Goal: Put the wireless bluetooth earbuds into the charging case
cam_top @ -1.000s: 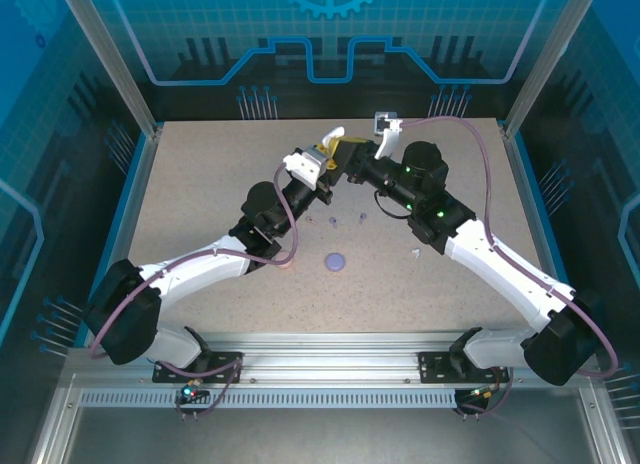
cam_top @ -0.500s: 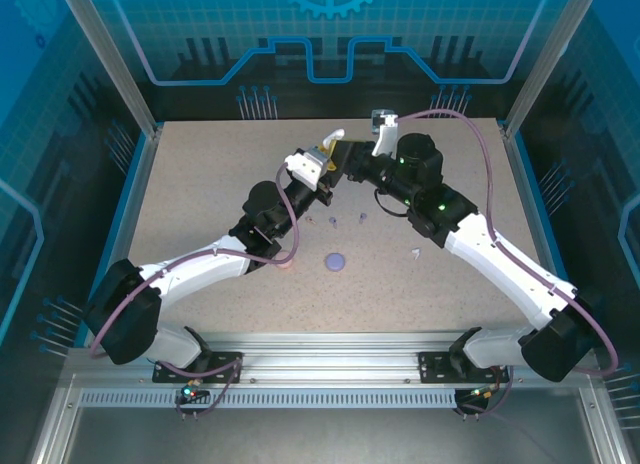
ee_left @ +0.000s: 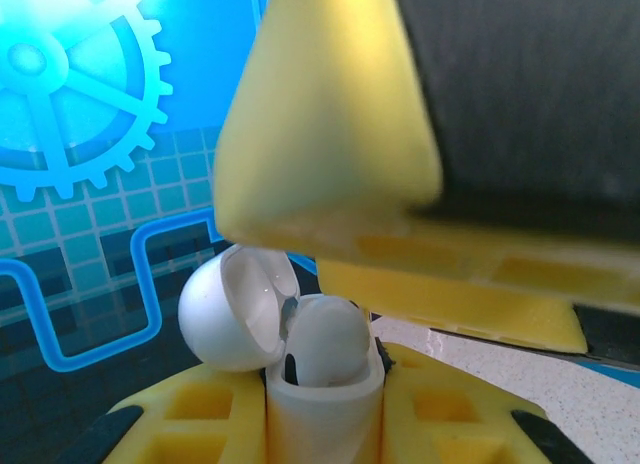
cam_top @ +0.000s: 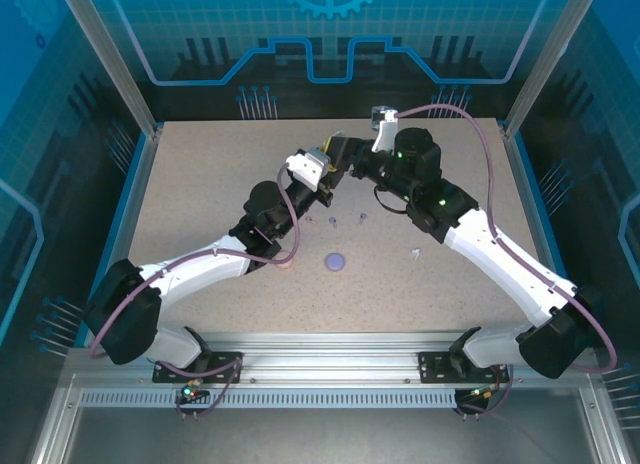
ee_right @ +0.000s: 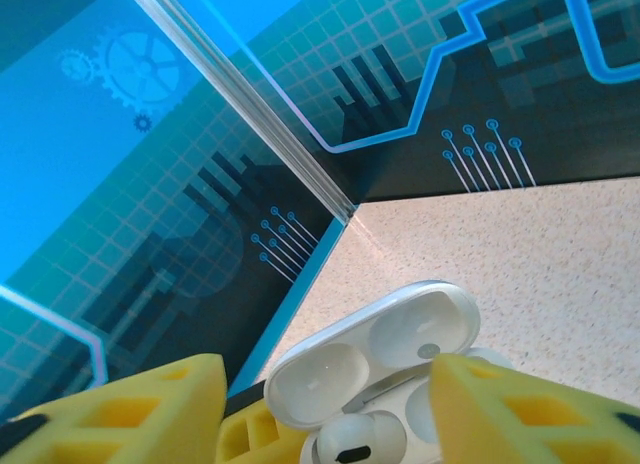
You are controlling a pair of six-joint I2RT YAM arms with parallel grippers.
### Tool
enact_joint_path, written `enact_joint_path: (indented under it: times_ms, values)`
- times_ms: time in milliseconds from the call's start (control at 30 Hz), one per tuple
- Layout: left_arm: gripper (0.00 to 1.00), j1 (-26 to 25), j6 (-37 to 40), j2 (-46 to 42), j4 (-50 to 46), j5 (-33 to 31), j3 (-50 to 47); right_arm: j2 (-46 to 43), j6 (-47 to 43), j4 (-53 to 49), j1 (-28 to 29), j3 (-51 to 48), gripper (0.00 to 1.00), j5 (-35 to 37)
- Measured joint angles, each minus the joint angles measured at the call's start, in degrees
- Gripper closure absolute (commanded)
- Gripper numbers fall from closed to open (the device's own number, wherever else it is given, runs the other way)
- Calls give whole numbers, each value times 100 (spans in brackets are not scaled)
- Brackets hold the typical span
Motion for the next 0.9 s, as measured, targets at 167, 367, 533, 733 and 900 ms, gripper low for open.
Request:
enact_joint_path:
  times_ms: [167, 367, 533, 733, 900]
  values:
    - [100, -11, -2, -116, 140, 0, -55, -203, 11, -503, -131, 149, 28, 33]
    - [100, -20, 0, -470, 459, -7, -267, -1237, 315, -1567, -857, 70, 26, 431]
    - [100, -22, 20, -691, 544, -46, -463, -1816, 562, -2577, -1582, -313, 26, 890]
    - [100, -22, 66, -901, 551, -55, -621, -487, 706, -3713, -1851, -728, 29, 1340]
    - [100, -22, 138, -1016, 551, -63, -627, 846, 813, -4273, -1923, -807, 32, 1615]
